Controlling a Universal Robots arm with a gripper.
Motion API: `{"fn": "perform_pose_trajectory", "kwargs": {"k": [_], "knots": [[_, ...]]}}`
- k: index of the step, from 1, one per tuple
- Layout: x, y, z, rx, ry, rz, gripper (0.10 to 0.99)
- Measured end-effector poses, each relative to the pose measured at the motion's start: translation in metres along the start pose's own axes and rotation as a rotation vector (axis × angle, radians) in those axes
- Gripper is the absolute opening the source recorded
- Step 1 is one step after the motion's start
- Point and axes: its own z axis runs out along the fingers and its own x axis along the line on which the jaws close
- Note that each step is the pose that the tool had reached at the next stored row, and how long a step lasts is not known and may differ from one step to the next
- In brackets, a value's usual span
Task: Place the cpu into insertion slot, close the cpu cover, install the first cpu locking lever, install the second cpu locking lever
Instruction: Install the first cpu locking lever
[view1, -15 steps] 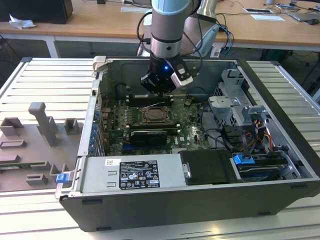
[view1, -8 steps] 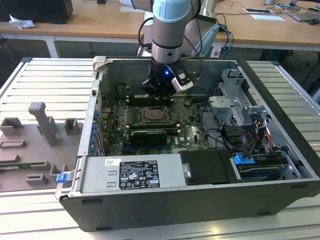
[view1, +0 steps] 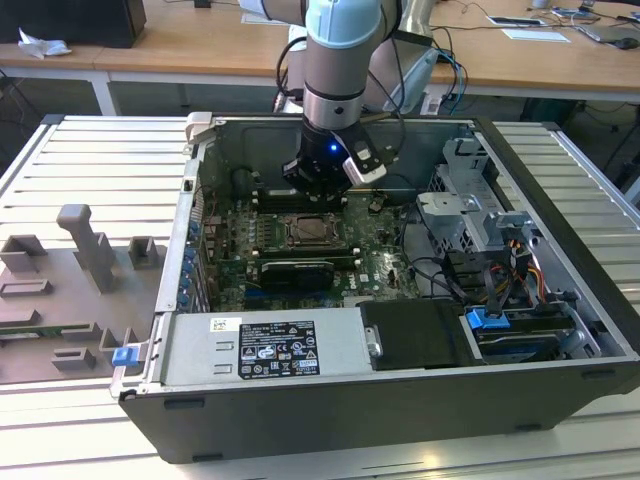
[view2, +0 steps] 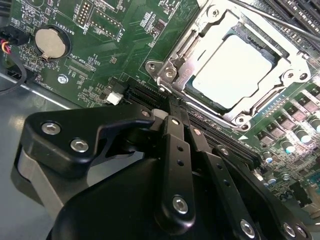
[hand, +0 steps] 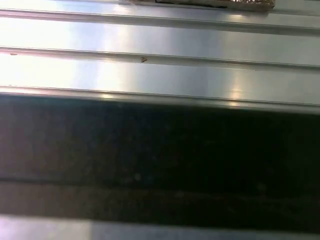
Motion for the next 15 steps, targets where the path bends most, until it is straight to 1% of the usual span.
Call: {"fn": "perform_pose_trajectory", "kwargs": {"k": [3,5,7,9,11,12,13,15], "knots": [[0.0,-0.0002,0.0008,0.0,0.0002,0.0,0.106],[-0.0001,-0.0001,0.001,-0.006,-0.0005,0.0,0.106],[0.0,-0.0001,0.0009,-0.016,-0.001,0.0,0.106],[-0.0001,0.0001,0.0008,-0.021,-0.0015,0.0,0.106],[-0.0002,0.0004,-0.0014,-0.022,-0.0022,0.0,0.106],[-0.0001,0.0007,-0.0069,-0.021,-0.0014,0.0,0.106],[-0.0001,0.0009,-0.0099,-0.021,-0.0014,0.0,0.106],[-0.0001,0.001,-0.0112,-0.021,-0.0014,0.0,0.106]]}}
